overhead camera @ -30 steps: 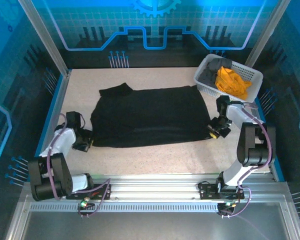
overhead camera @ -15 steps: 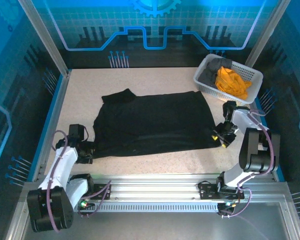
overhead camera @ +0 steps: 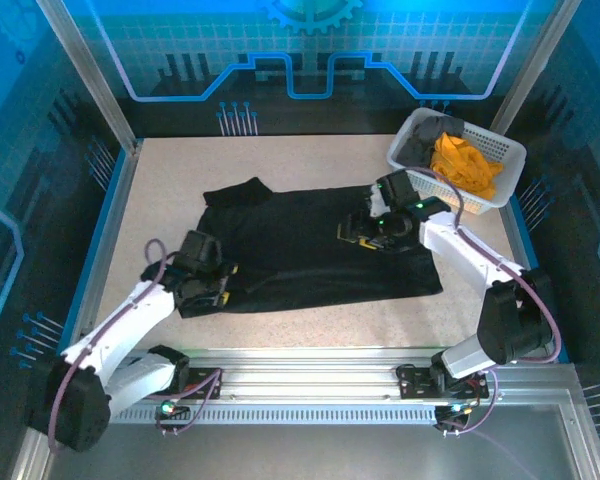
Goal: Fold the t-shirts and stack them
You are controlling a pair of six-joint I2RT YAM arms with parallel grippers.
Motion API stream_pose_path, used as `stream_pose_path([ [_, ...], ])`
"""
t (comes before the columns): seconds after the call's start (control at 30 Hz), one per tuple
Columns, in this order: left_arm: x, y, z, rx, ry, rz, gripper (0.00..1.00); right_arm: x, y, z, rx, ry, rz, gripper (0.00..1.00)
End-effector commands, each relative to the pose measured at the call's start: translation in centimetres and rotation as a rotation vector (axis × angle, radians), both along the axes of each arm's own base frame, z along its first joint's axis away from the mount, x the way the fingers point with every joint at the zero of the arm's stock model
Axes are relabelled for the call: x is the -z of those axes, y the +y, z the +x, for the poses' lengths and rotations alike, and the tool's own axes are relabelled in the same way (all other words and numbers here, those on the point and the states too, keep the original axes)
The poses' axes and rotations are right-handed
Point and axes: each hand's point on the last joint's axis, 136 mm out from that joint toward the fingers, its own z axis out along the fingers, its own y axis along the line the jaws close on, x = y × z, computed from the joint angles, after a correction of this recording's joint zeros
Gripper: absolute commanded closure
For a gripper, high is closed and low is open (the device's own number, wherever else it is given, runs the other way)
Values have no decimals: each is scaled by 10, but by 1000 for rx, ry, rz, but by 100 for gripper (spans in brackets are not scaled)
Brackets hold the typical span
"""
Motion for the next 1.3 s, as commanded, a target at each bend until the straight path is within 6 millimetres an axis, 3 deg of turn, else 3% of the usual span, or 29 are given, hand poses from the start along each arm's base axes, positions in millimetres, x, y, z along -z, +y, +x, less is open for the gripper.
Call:
stream_pose_path([
  [0.0,14,-26,14,-115,-18,-119,40,-15,43,-10,-152,-14,183,34],
  [0.13,26,-40,21,-90,22,-106,40,-9,53,-21,-189,13,198,33],
  [0.3,39,-39,19,-100,78,-70,46,-8,50,-24,-185,17,184,33],
  [0.37,41,-38,19,-103,84,-57,52,-8,47,-23,-178,18,174,34],
  [0.5,36,-36,29,-93,48,-25,78,-6,42,-22,-160,27,165,35],
  [0.57,31,-38,36,-65,38,-4,86,-4,40,-22,-153,33,164,35],
  [0.77,18,-43,53,61,40,90,95,2,36,-21,-136,56,162,37],
  [0.93,9,-60,84,318,31,200,100,4,28,-15,-108,65,162,39],
  [1.1,15,-74,104,563,77,308,100,3,22,-10,-90,70,168,40],
  [1.27,23,-80,115,678,102,352,100,5,18,-9,-84,81,170,39],
])
